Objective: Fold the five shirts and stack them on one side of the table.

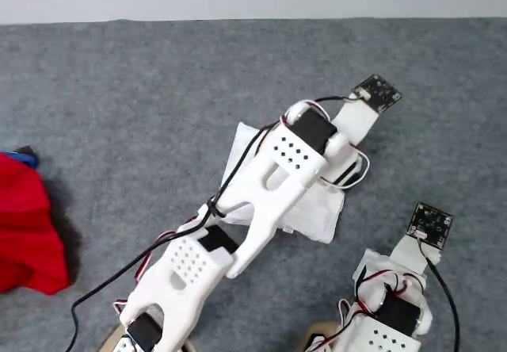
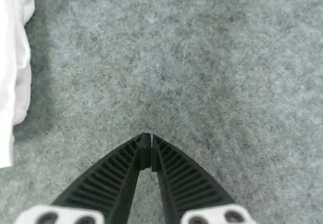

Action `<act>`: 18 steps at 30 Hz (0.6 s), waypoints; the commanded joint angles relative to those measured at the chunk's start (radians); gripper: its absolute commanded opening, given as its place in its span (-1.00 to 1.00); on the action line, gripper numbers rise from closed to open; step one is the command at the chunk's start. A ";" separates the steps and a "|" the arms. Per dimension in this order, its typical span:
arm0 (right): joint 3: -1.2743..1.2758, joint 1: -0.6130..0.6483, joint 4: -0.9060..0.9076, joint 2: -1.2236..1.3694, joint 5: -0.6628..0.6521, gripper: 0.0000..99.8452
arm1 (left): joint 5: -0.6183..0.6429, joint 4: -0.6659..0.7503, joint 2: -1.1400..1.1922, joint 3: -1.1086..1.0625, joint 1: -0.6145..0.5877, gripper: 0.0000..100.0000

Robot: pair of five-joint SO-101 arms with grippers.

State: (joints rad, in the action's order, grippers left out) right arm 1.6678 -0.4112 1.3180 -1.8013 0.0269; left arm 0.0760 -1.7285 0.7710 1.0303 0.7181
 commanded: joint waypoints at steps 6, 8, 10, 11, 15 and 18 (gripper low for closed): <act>0.015 -0.012 -0.012 -0.012 0.005 -0.98 | -0.017 -0.028 -0.170 -0.004 -0.172 -0.68; 0.015 -0.012 -0.012 -0.012 0.005 -0.98 | -0.038 -0.028 -0.187 -0.051 -0.216 -0.76; 0.015 -0.012 -0.012 -0.012 0.005 -0.98 | -0.044 -0.028 -0.212 -0.113 -0.256 -0.85; 0.015 -0.012 -0.012 -0.012 0.005 -0.98 | -0.046 -0.028 -0.227 -0.143 -0.273 -0.90; 0.015 -0.012 -0.012 -0.012 0.005 -0.98 | -0.048 -0.028 -0.319 -0.257 -0.339 -0.99; 0.015 -0.012 -0.012 -0.012 0.005 -0.98 | -0.048 -0.028 -0.410 -0.332 -0.381 -0.99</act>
State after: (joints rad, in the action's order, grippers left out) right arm 1.6678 -0.4112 1.3180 -1.8013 0.0269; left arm 0.0376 -1.7300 0.4918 0.7373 0.3775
